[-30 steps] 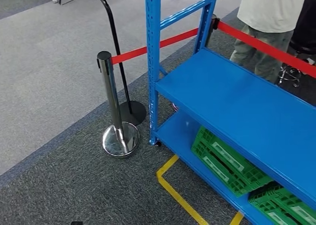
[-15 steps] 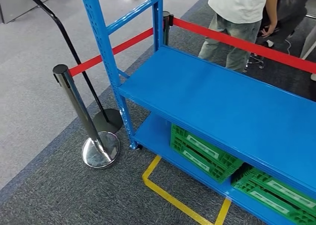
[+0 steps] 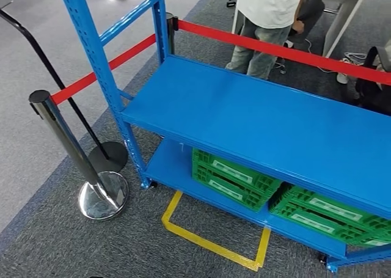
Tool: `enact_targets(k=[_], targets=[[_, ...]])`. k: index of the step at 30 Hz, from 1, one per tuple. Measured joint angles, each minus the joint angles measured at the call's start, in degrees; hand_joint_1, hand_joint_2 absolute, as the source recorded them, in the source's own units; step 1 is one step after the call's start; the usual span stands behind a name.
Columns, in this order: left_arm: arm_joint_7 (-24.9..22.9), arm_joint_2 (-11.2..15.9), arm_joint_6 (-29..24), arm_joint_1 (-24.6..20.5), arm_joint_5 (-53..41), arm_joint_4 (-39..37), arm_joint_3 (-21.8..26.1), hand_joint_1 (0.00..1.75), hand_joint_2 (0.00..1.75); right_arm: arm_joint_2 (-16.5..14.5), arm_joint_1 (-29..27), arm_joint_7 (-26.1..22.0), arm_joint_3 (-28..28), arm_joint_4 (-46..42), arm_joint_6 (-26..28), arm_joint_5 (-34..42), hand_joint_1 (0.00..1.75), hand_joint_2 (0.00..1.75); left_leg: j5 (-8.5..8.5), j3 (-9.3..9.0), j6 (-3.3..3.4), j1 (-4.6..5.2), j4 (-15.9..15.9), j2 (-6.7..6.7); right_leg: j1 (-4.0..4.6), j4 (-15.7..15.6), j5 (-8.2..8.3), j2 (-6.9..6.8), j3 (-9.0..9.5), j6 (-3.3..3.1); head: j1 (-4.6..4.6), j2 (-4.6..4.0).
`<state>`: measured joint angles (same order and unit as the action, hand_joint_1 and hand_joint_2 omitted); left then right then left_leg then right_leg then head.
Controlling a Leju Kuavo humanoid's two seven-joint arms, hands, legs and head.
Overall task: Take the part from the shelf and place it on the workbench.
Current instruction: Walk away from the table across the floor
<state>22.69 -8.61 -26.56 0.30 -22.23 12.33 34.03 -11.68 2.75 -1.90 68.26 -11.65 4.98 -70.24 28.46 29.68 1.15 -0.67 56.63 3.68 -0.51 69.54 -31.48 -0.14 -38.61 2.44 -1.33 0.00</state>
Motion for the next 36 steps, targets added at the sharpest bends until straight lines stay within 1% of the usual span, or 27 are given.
enact_targets(k=[1, 3, 4, 6, 7, 9, 10, 11, 12, 13, 14, 15, 16, 17, 18, 19, 20, 22, 26, 29, 30, 31, 32, 33, 34, 35, 36], targets=[[0.0, -0.03, 0.01, -0.03, 0.0, 0.0, 0.0, 0.0, 0.0, 0.02, -0.02, 0.0, 0.03, 0.0, 0.0, -0.01, 0.0, 0.0, 0.14, -0.22, -0.15, 0.03, 0.0, 0.64, 0.04, -4.18, 1.81, -1.09, 2.31, -0.14, 0.01, 0.0], [0.0, -0.07, 0.01, -0.02, -0.01, 0.0, 0.01, 0.0, 0.0, 0.04, 0.19, -0.01, 0.04, 0.0, 0.0, -0.01, 0.0, 0.0, 0.54, -0.52, -0.69, 0.34, 0.12, 1.8, 0.42, -10.6, 3.58, -3.28, 6.0, -0.76, -0.03, 0.0], [0.0, -0.08, 0.02, -0.05, -0.01, 0.0, 0.01, 0.0, 0.0, 0.05, 0.28, -0.02, 0.04, 0.0, 0.0, -0.01, 0.0, 0.0, 0.68, -0.66, -0.97, 0.48, 0.16, 2.35, 0.61, -11.9, 3.62, -3.81, 6.72, -1.11, -0.09, 0.0], [0.0, -0.08, 0.01, -0.25, -0.02, 0.0, 0.02, 0.0, 0.0, 0.05, 0.21, -0.02, 0.05, 0.0, 0.0, -0.01, 0.0, 0.0, 0.87, -0.98, -1.52, 0.53, 0.11, 3.45, 0.77, -12.08, 3.54, -2.84, 6.59, -1.79, -0.18, 0.0], [0.0, -0.08, 0.01, -0.39, -0.03, 0.01, 0.02, 0.0, 0.0, 0.05, 0.09, -0.03, 0.07, 0.0, 0.0, 0.0, 0.0, 0.0, 1.18, -1.12, -1.88, 0.43, 0.32, 3.19, 0.69, -12.18, 3.61, -2.23, 6.58, -2.1, -0.19, 0.0], [0.0, -0.07, 0.01, -0.47, -0.04, 0.01, 0.04, 0.0, 0.0, 0.05, 0.07, -0.02, 0.08, 0.0, 0.03, 0.01, 0.0, 0.0, 3.52, -0.13, -2.51, 0.16, 3.36, 0.7, 0.41, -12.44, 3.92, -1.05, 6.83, -2.78, -0.47, 0.0], [0.0, -0.07, 0.02, -0.39, -0.04, 0.01, 0.05, 0.0, 0.0, 0.05, 0.14, -0.02, 0.08, 0.0, 0.03, 0.01, 0.0, 0.0, 5.36, 1.23, -2.71, 0.03, 6.53, -1.05, 0.31, -12.48, 4.05, -0.42, 6.81, -3.01, -0.67, 0.0], [0.0, -0.06, 0.07, -0.27, -0.03, 0.0, 0.07, 0.0, 0.0, 0.05, 0.21, -0.02, 0.08, 0.0, 0.03, 0.0, 0.0, 0.0, 7.28, 3.09, -2.8, -0.04, 10.5, -2.22, 0.3, -12.45, 4.14, 0.29, 6.79, -3.17, -0.8, 0.0], [0.0, -0.05, 0.16, -0.14, -0.02, 0.0, 0.08, 0.0, 0.0, 0.05, 0.24, -0.03, 0.08, 0.0, 0.02, -0.01, 0.0, 0.0, 8.57, 4.88, -2.84, -0.06, 14.05, -2.78, 0.33, -12.43, 4.19, 1.08, 6.79, -3.26, -0.84, 0.0], [0.0, -0.05, 0.33, -0.04, -0.01, 0.0, 0.09, 0.0, 0.0, 0.05, 0.21, -0.04, 0.08, 0.0, 0.01, -0.01, 0.0, 0.0, 8.71, 6.12, -2.84, -0.06, 16.13, -3.03, 0.35, -12.42, 4.2, 1.91, 6.83, -3.27, -0.84, 0.0], [0.01, -0.06, 0.55, 0.02, -0.01, 0.0, 0.09, 0.0, 0.0, 0.05, 0.17, -0.05, 0.08, 0.0, 0.0, -0.01, 0.0, 0.0, 7.71, 6.57, -2.78, -0.06, 16.31, -3.16, 0.37, -12.39, 4.19, 2.76, 6.89, -3.27, -0.82, 0.0], [0.04, -0.06, 0.76, 0.03, 0.0, 0.0, 0.09, 0.0, 0.0, 0.05, 0.14, -0.07, 0.08, 0.0, -0.01, -0.01, 0.0, 0.0, 5.61, 5.99, -2.66, -0.07, 14.23, -3.39, 0.38, -12.36, 4.19, 3.59, 6.98, -3.25, -0.83, 0.0], [0.1, -0.06, 0.94, 0.03, 0.0, 0.0, 0.09, 0.0, 0.0, 0.05, 0.14, -0.11, 0.08, 0.0, -0.01, -0.01, 0.0, 0.0, 3.0, 4.74, -2.5, -0.11, 10.69, -4.15, 0.36, -12.31, 4.17, 4.4, 7.05, -3.19, -0.84, 0.0], [0.19, -0.03, 1.07, 0.03, 0.01, 0.0, 0.1, 0.0, 0.0, 0.05, 0.18, -0.16, 0.08, 0.0, -0.03, -0.01, 0.0, 0.0, 0.99, 3.37, -2.25, -0.2, 7.01, -5.69, 0.39, -12.21, 4.14, 5.08, 7.03, -3.08, -0.82, 0.0], [0.31, 0.0, 1.14, 0.01, 0.02, 0.0, 0.13, 0.0, 0.0, 0.05, 0.25, -0.21, 0.08, 0.0, -0.05, -0.01, 0.0, 0.0, -0.24, 2.24, -2.05, -0.32, 3.85, -7.12, 0.4, -12.03, 4.1, 5.76, 6.84, -2.87, -0.81, 0.0], [0.39, 0.02, 1.19, -0.03, 0.04, 0.0, 0.15, 0.0, 0.0, 0.05, 0.29, -0.25, 0.08, 0.0, -0.09, -0.01, 0.0, 0.0, -0.66, 1.63, -1.88, -0.35, 1.99, -8.29, 0.35, -11.92, 4.12, 6.33, 6.53, -2.53, -0.78, 0.0], [0.45, 0.03, 1.22, -0.08, 0.05, 0.0, 0.18, 0.0, 0.0, 0.05, 0.31, -0.27, 0.08, 0.0, -0.13, -0.01, 0.0, 0.0, -0.49, 1.46, -1.76, -0.35, 1.28, -8.89, 0.31, -11.83, 4.14, 6.77, 6.23, -2.22, -0.74, 0.0], [0.48, 0.02, 1.22, -0.18, 0.07, 0.0, 0.2, 0.0, 0.0, 0.05, 0.27, -0.28, 0.08, 0.0, -0.18, -0.01, 0.0, 0.0, -0.37, 1.49, -1.72, -0.24, 1.13, -8.6, 0.15, -11.86, 4.24, 7.23, 5.9, -1.81, -0.7, 0.0], [0.5, 0.02, 1.22, -0.19, 0.07, 0.0, 0.19, 0.0, 0.0, 0.05, 0.24, -0.29, 0.08, 0.0, -0.19, -0.01, 0.0, 0.0, -0.36, 1.51, -1.64, -0.19, 1.13, -8.53, 0.08, -11.87, 4.26, 7.35, 5.89, -1.68, -0.77, 0.0], [0.5, 0.01, 1.29, -0.2, 0.07, 0.0, 0.2, 0.0, 0.0, 0.05, 0.13, -0.29, 0.08, 0.0, -0.21, -0.01, 0.0, 0.0, -0.48, 1.48, -1.37, -0.09, 1.06, -8.24, -0.06, -12.03, 4.4, 7.7, 5.7, -1.34, -0.82, 0.0], [0.5, 0.0, 1.39, -0.22, 0.05, 0.0, 0.22, 0.0, 0.0, 0.05, 0.14, -0.3, 0.09, 0.0, -0.21, -0.01, 0.0, 0.0, -0.68, 1.39, -1.0, -0.16, 0.77, -7.64, -0.06, -10.82, 3.51, 6.29, 4.97, -1.06, -0.62, 0.0], [0.5, -0.02, 1.53, -0.19, -0.05, 0.0, 0.38, 0.0, 0.0, 0.06, 0.24, -0.34, 0.09, 0.0, -0.04, -0.11, 0.0, 0.0, -0.84, 1.32, -0.66, -0.2, 0.5, -6.44, -0.11, -6.67, 1.5, 4.56, 2.99, -0.61, -0.43, 0.0], [0.51, -0.04, 1.66, -0.18, -0.18, 0.0, 0.56, 0.0, 0.44, 0.07, 0.33, -0.38, 0.1, 0.0, 0.16, -0.24, 0.0, 0.0, -0.98, 1.26, -0.36, -0.26, 0.24, -5.24, -0.15, -3.27, -0.03, 2.77, 1.48, -0.2, -0.24, 0.0], [0.51, -0.06, 1.77, -0.21, -0.31, 0.0, 0.75, 0.0, 0.87, 0.08, 0.43, -0.42, 0.11, 0.0, 0.39, -0.38, 0.0, 0.0, -1.06, 1.18, -0.17, -0.3, 0.04, -4.1, -0.21, -1.05, -1.01, 0.88, 0.84, 0.12, -0.07, 0.0], [0.52, -0.1, 1.81, -0.25, -0.43, 0.0, 0.91, 0.0, 1.31, 0.09, 0.48, -0.46, 0.12, 0.0, 0.66, -0.52, 0.0, 0.0, -1.0, 1.13, -0.26, -0.26, 0.06, -3.41, -0.29, -1.42, -0.56, 0.5, 1.49, 0.23, -0.08, 0.0], [0.56, -0.12, 1.82, -0.34, -0.49, 0.0, 0.95, 0.0, 1.75, 0.09, 0.49, -0.48, 0.12, 0.0, 0.78, -0.57, 0.0, 0.0, -0.93, 1.04, -0.43, -0.22, 0.08, -3.31, -0.28, -5.61, 0.95, 0.31, 3.89, 0.09, -0.06, 0.0], [0.65, -0.15, 1.85, -0.42, -0.53, 0.0, 0.97, 0.0, 1.75, 0.09, 0.56, -0.5, 0.11, 0.0, 0.9, -0.62, 0.0, 0.0, -0.83, 0.96, -0.69, -0.09, 0.17, -3.26, -0.23, -9.08, 2.0, 0.19, 5.91, -0.18, -0.08, 0.0]])
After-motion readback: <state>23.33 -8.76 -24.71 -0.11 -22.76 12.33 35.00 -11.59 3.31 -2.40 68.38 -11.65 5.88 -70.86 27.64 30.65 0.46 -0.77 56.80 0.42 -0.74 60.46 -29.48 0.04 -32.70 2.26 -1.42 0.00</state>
